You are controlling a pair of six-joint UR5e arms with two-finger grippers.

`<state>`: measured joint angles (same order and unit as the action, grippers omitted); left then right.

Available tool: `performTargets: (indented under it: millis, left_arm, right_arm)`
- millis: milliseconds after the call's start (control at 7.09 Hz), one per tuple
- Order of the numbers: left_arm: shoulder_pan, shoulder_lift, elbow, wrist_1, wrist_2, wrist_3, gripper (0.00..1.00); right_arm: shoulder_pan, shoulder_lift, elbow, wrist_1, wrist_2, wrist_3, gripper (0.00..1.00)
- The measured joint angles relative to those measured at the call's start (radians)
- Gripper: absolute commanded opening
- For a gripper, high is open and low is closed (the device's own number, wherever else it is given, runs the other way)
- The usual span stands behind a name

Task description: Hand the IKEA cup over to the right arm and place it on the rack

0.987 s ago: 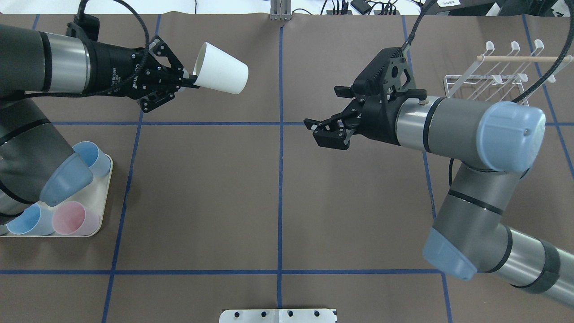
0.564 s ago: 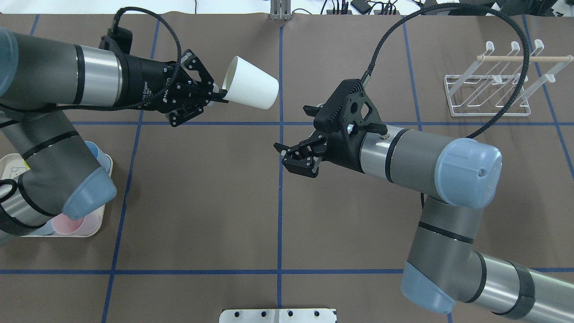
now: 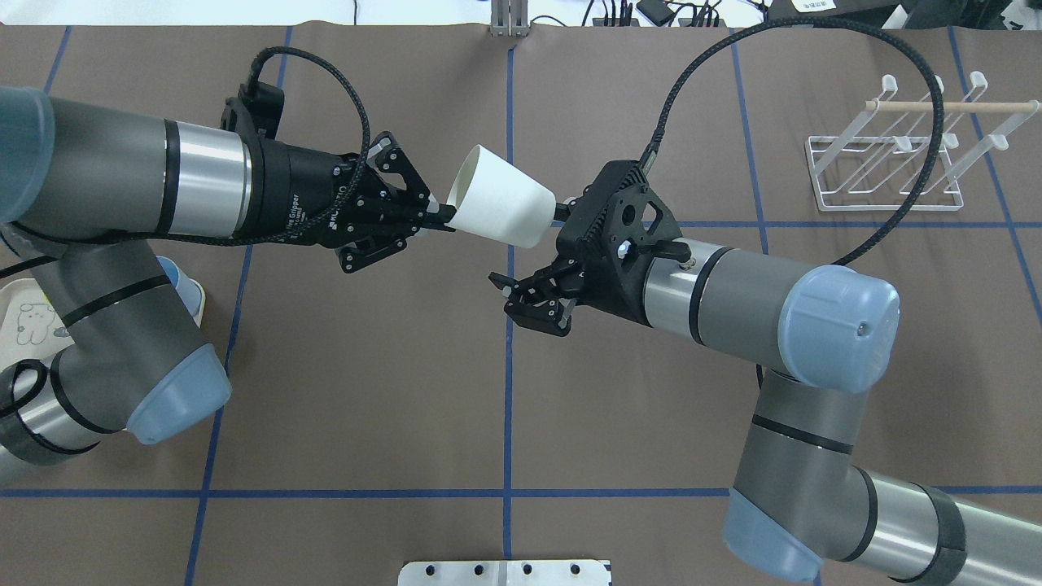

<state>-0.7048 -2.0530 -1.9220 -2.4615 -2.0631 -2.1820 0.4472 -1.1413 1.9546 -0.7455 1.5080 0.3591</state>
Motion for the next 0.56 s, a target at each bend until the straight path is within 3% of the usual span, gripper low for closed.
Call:
performTargets:
  millis: [564]
  left_arm:
    - [0.012,0.007,0.002,0.003,0.000,0.049,0.00]
  right_arm:
    - [-0.003,0.004,0.004,0.000,0.000,-0.014,0.99]
